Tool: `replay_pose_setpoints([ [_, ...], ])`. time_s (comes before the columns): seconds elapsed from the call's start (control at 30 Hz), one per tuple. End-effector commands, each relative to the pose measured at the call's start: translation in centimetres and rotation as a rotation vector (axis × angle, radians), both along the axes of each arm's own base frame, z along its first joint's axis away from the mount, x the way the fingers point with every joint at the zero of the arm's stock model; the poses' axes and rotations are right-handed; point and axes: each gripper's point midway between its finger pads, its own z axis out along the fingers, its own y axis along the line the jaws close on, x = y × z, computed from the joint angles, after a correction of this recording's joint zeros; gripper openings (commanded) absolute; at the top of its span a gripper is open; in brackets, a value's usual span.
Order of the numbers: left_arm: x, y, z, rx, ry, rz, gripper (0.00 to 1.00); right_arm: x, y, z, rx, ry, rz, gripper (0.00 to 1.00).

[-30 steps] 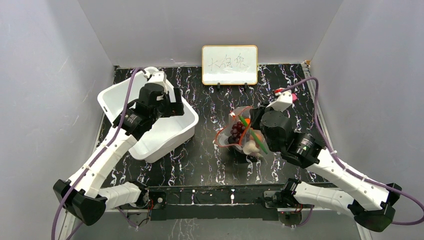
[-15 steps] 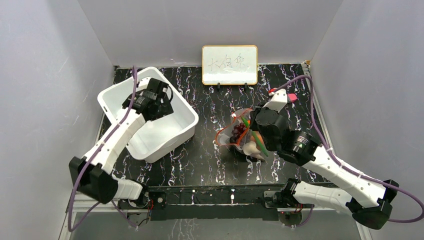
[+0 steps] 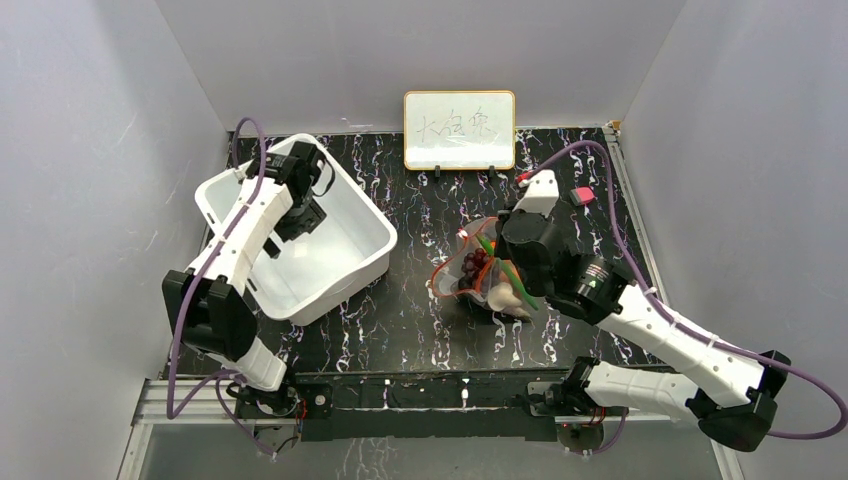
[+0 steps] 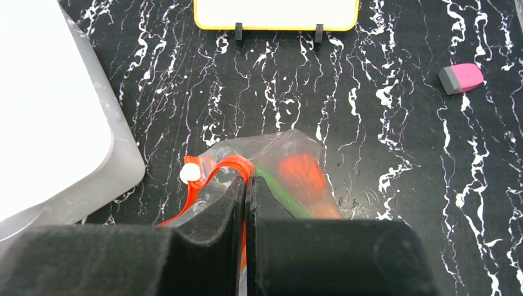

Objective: Place the food in the zip-top bag and seal the zipper
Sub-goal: Adjust the bin at the center of the board.

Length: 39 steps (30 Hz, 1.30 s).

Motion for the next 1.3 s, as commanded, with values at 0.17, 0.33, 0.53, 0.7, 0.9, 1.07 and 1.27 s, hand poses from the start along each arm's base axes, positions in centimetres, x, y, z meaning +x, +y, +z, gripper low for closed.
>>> replay_pose_setpoints([
  [0.17, -1.1, 4.7, 4.7, 0.13, 0.008, 0.035, 0.91, 1.8, 1.2, 3.5, -0.009, -0.124, 0.019, 0.0],
  [0.33, 2.5, -2.8, 3.2, -0.253, -0.101, -0.442, 0.77, 2.0, 1.4, 3.2, -0.034, -0.12, 0.032, 0.0],
  [0.53, 7.1, -7.7, 3.3, -0.435, -0.359, -0.604, 0.7, 1.6, 1.3, 1.7, -0.041, -0.095, 0.041, 0.0],
  [0.7, 11.6, -10.7, 2.9, -0.468, -0.407, -0.595, 0.75, 1.7, 1.3, 2.6, -0.059, -0.106, 0.048, 0.0],
  [0.9, 15.9, -14.1, 0.5, -0.457, -0.358, -0.632, 0.78, 2.2, 1.6, 3.2, -0.071, -0.137, 0.053, 0.0],
  [1.07, 16.2, -15.4, -2.4, -0.433, -0.255, -0.688, 0.69, 2.8, 1.9, 4.0, -0.082, -0.17, 0.046, 0.0],
  [1.27, 14.7, -16.4, -1.7, -0.362, -0.188, -0.888, 0.41, 2.9, 1.6, 4.2, -0.084, -0.175, 0.028, 0.0],
])
